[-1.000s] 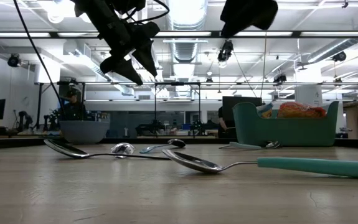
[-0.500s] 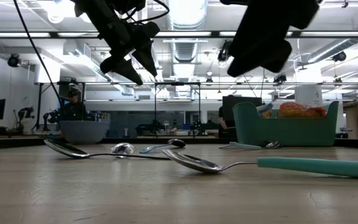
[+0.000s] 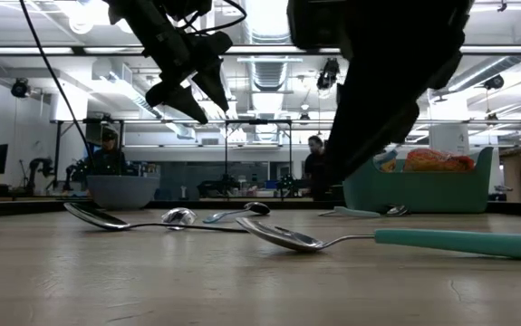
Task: Pick & Place Food Item
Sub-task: Put the light green spoon into the orange bin
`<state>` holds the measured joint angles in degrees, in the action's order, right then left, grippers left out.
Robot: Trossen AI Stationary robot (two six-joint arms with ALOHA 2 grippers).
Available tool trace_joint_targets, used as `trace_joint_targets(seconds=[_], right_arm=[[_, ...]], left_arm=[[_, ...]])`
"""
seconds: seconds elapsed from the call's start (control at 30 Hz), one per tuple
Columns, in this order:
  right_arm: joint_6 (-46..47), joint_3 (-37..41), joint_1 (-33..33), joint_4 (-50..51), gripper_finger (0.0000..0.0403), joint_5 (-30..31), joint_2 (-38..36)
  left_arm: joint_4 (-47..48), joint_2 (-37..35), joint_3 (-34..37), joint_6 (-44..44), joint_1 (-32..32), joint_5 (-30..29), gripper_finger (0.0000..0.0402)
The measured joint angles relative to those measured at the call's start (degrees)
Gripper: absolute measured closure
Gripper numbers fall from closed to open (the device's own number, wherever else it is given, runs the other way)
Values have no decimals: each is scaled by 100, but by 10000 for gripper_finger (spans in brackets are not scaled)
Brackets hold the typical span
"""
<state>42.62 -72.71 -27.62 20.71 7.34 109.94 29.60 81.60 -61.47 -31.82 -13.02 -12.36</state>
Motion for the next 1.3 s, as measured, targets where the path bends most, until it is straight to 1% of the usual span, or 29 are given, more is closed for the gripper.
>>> trace_joint_targets(seconds=[0.3, 0.37, 0.43, 0.6, 0.83, 1.3], right_arm=[[47, -1618, -2, 1800, 248, -38, 788], [30, -1854, -2, 2148, 248, -38, 955], [28, -1982, 0, 2229, 248, -102, 1084], [-3, -2006, 13, 2255, 248, -353, 1271], [-84, -1951, 37, 2325, 248, -353, 1254], [-213, -1826, 175, 2327, 248, -547, 1320]], left_arm=[[2, 0, 0, -1, 0, -2, 122], [2, 0, 0, 1, 1, -2, 122], [2, 0, 0, -1, 1, 0, 122], [2, 0, 0, 1, 0, -2, 122], [2, 0, 0, -1, 0, -2, 122], [0, 0, 0, 1, 1, -2, 122]])
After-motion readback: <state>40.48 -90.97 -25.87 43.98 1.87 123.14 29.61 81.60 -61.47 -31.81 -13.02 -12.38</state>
